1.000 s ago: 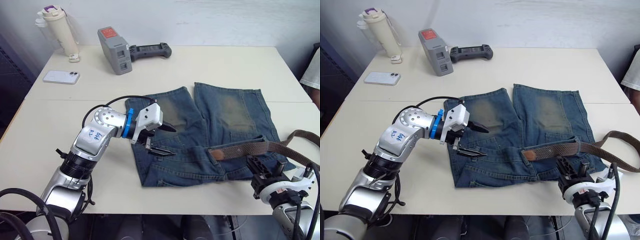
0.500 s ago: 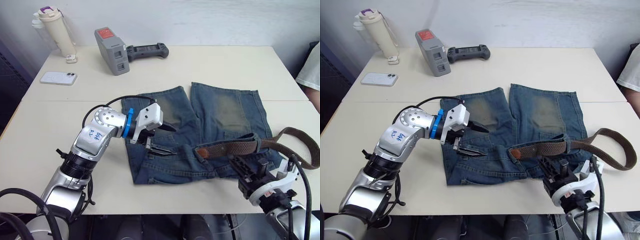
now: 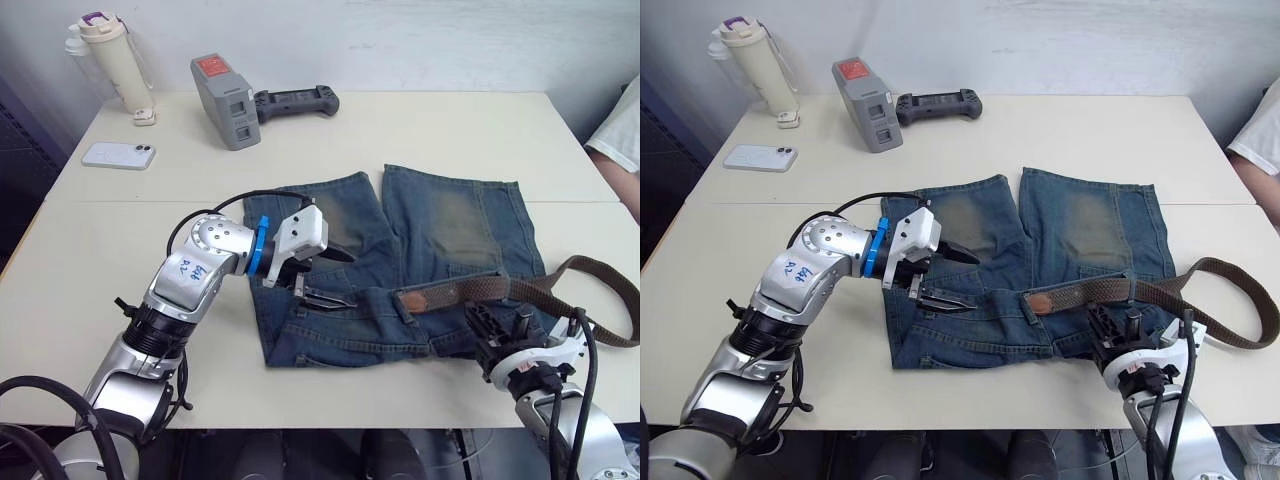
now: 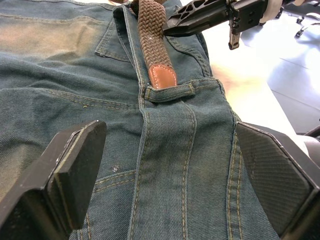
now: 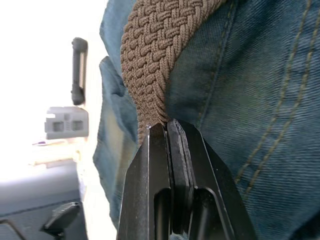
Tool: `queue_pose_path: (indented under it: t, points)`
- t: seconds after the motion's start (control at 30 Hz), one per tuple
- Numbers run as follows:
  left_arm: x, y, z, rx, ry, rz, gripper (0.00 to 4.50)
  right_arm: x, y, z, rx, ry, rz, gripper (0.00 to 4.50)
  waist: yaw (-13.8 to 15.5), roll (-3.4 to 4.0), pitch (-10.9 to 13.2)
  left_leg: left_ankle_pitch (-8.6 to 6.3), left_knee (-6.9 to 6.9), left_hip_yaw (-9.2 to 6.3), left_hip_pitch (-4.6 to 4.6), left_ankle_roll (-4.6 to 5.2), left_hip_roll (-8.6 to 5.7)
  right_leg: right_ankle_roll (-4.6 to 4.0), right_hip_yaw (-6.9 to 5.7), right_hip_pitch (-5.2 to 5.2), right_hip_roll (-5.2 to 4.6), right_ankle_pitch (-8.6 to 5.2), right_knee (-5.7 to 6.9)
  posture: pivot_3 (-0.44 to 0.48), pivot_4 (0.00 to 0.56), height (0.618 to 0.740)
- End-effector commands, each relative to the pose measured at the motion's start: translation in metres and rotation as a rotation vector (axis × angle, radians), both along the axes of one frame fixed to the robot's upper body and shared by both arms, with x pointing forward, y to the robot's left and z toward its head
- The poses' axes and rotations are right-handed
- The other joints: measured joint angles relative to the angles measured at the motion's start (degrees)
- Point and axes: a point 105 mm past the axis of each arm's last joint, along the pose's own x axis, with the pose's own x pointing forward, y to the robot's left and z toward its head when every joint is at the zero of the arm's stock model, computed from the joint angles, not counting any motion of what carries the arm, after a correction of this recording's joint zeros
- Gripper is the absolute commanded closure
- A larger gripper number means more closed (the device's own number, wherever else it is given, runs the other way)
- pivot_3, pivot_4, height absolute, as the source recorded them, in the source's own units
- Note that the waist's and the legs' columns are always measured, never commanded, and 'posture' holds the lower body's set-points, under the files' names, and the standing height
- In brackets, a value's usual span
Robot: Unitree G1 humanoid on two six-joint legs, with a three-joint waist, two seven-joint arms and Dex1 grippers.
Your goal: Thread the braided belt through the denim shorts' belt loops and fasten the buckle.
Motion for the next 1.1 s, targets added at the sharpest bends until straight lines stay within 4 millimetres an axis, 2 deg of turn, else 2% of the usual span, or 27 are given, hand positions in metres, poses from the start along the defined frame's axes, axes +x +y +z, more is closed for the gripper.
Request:
queue_pose_path:
  t: [0.03, 0.1, 0.23, 0.5, 0.7, 1.03, 1.1]
  points:
    - [-0.002, -0.004, 0.012, -0.014, -0.052, -0.026, 0.0, -0.001, 0.006, 0.009, 0.016, -0.065, 0.023, 3.81, 0.0, 0.0, 0.0, 0.0, 0.01, 0.0, 0.0, 0.0, 0.0, 0.0, 0.0, 0.0, 0.0, 0.0, 0.01, 0.0, 0.15, 0.74]
    - [-0.002, -0.005, 0.012, -0.014, -0.053, -0.026, 0.0, -0.001, 0.006, 0.008, 0.02, -0.069, 0.026, 3.08, 0.0, 0.0, 0.0, 0.0, 0.01, 0.0, 0.01, 0.0, 0.0, 0.0, 0.01, 0.0, 0.0, 0.0, 0.02, 0.0, 0.15, 0.74]
    - [-0.001, -0.006, 0.012, -0.016, -0.055, -0.029, 0.0, 0.0, 0.005, 0.004, 0.021, -0.071, 0.027, 1.17, 0.1, 0.0, 0.0, 0.0, 0.0, 0.0, 0.0, 0.0, 0.0, 0.0, 0.01, -0.01, 0.0, 0.0, 0.02, 0.0, 0.15, 0.74]
    - [0.0, -0.005, 0.014, -0.009, -0.064, -0.024, 0.0, 0.01, -0.01, -0.008, 0.034, -0.122, 0.026, 1.17, 0.0, 0.0, 0.0, 0.0, 0.01, 0.02, 0.0, 0.0, 0.0, 0.0, 0.01, -0.01, 0.0, 0.0, 0.03, 0.0, 0.15, 0.74]
    - [0.002, -0.003, 0.015, -0.005, -0.068, -0.012, 0.0, 0.002, -0.023, -0.012, -0.026, -0.183, 0.024, 1.17, 0.3, 0.0, 0.0, -0.01, -0.01, 0.02, -0.01, 0.01, -0.01, 0.0, 0.0, -0.01, 0.0, 0.0, 0.0, 0.0, 0.15, 0.74]
    - [0.003, -0.003, 0.014, -0.001, -0.07, -0.01, 0.0, 0.004, -0.014, -0.004, 0.003, -0.267, 0.091, 1.17, 0.1, 0.0, 0.0, -0.01, 0.01, 0.04, 0.0, 0.01, 0.0, 0.0, 0.02, -0.01, 0.0, 0.0, 0.04, 0.0, 0.15, 0.74]
    - [0.004, -0.002, 0.015, 0.0, -0.072, -0.006, 0.0, 0.01, -0.014, -0.006, -0.007, -0.261, 0.095, 1.17, 0.1, 0.0, 0.0, -0.01, 0.01, 0.04, 0.0, 0.01, 0.0, 0.0, 0.02, -0.01, 0.0, 0.0, 0.04, 0.0, 0.15, 0.74]
